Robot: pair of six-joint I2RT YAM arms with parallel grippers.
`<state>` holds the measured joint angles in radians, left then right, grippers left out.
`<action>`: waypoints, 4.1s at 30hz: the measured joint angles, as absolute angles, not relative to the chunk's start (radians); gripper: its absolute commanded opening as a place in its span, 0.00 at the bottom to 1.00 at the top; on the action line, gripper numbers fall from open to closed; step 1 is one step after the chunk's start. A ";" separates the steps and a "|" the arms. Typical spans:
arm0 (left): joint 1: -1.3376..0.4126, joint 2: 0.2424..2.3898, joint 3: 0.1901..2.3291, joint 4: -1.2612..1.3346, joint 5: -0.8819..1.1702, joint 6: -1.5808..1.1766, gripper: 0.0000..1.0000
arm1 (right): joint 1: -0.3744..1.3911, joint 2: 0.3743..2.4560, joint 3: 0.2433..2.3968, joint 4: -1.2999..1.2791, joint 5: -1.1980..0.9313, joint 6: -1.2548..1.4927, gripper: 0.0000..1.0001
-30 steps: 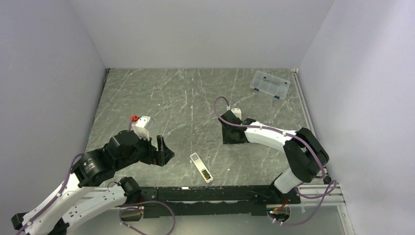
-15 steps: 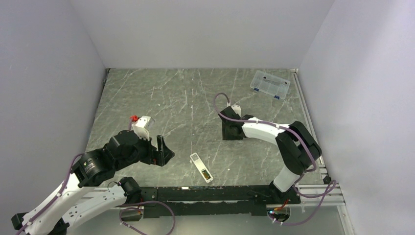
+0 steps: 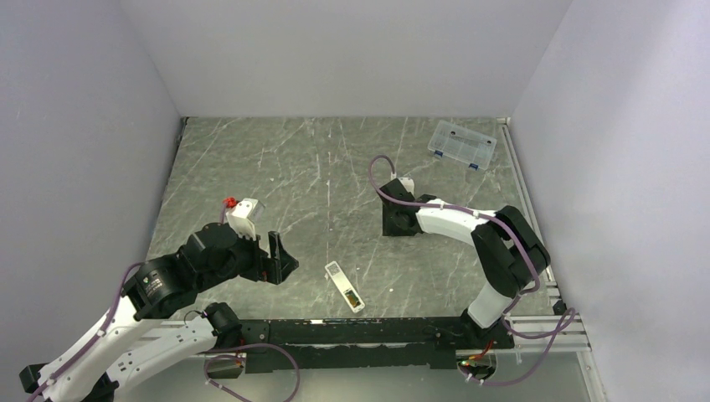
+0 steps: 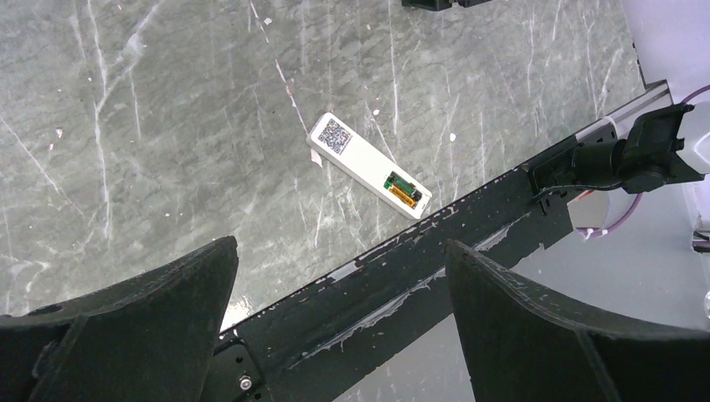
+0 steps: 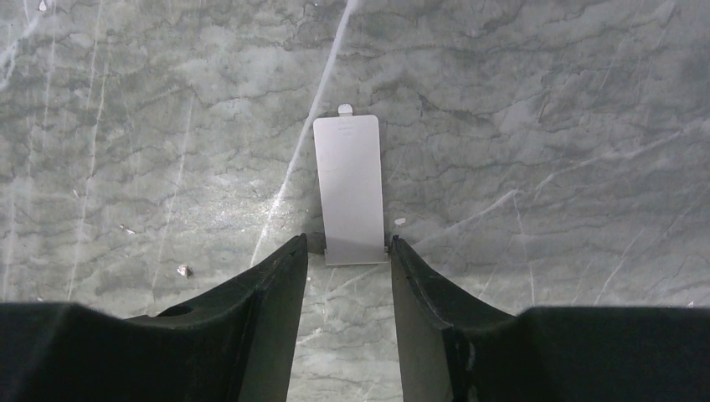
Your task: Load the batteries into the remote control
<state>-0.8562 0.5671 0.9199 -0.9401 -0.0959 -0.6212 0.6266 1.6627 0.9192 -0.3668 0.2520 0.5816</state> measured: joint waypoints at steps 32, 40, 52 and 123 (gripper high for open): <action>-0.856 0.567 0.920 -0.940 -0.096 -0.621 1.00 | 0.625 1.663 0.919 -0.366 0.256 0.569 0.31; -0.856 0.567 0.920 -0.940 -0.096 -0.621 0.99 | 0.625 1.663 0.919 -0.366 0.261 0.569 0.16; -0.856 0.567 0.920 -0.940 -0.096 -0.621 1.00 | 0.648 1.626 0.905 -0.387 0.276 0.572 0.13; -0.856 0.566 0.920 -0.940 -0.096 -0.621 0.99 | 0.660 1.634 0.884 -0.369 0.305 0.622 0.15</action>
<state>-0.8562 0.5663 0.9199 -0.9398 -0.0956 -0.6209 0.6601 1.6337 0.8841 -0.3687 0.3046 0.6216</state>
